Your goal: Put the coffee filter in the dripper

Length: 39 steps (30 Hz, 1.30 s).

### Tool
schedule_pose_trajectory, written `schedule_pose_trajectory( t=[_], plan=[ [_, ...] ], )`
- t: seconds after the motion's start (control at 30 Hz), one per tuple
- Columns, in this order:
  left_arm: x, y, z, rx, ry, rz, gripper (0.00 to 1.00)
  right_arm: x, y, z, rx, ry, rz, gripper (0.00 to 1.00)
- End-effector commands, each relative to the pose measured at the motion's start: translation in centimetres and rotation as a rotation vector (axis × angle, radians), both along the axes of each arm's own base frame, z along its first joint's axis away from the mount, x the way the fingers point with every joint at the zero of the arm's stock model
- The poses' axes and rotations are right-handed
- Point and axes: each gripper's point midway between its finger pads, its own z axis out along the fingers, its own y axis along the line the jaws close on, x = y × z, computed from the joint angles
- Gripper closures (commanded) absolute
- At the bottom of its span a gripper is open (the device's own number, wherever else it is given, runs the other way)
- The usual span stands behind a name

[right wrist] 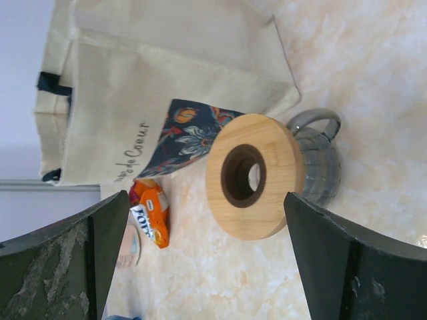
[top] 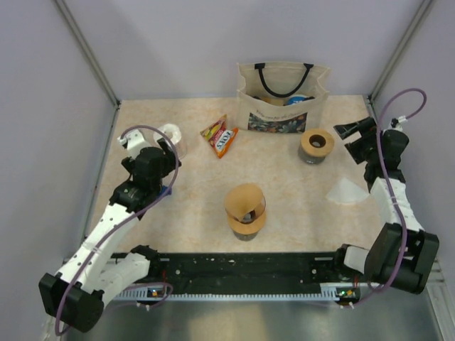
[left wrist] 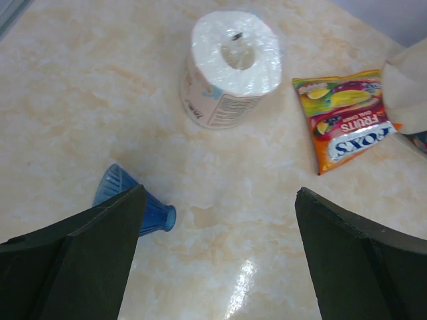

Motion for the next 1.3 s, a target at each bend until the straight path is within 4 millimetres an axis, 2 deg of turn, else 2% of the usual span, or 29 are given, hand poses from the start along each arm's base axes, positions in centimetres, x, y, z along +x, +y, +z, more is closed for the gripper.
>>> schedule_pose_trajectory(
  t=[0.0, 0.17, 0.27, 0.37, 0.53, 0.67, 0.87, 0.97, 1.27],
  plan=[
    [-1.2, 3.1, -0.9, -0.026, 0.093, 0.183, 0.01, -1.3, -0.4, 3.9, -0.085, -0.111, -0.039, 0.01],
    [-2.0, 4.9, -5.5, -0.077, 0.207, 0.223, 0.03, -3.8, 0.1, 3.2, -0.12, -0.116, -0.039, 0.01],
    [-1.1, 5.5, -6.8, -0.119, 0.194, 0.232, 0.06, -4.4, 0.8, 3.4, -0.114, -0.132, -0.005, 0.01],
    [-0.6, 6.4, -8.1, -0.116, 0.198, 0.273, 0.14, -4.7, 1.4, 3.9, -0.114, -0.149, 0.026, 0.01],
    [0.0, 6.5, -10.6, -0.107, 0.243, 0.266, 0.3, -4.9, 1.4, 4.1, -0.121, -0.152, 0.03, 0.01],
    [0.7, 5.8, -11.4, -0.121, 0.244, 0.231, 0.45, -4.8, 1.5, 4.3, -0.118, -0.16, 0.028, 0.01],
    [0.1, 6.1, -13.1, -0.092, 0.292, 0.241, 0.49, -4.6, 1.5, 4.8, -0.112, -0.168, 0.033, 0.01],
    [0.0, 6.1, -13.7, -0.089, 0.312, 0.241, 0.55, -4.6, 1.5, 4.8, -0.113, -0.167, 0.03, 0.01],
    [1.2, 4.2, -14.6, -0.123, 0.326, 0.132, 0.83, -4.6, 1.5, 4.8, -0.101, -0.164, 0.026, 0.01]
  ],
)
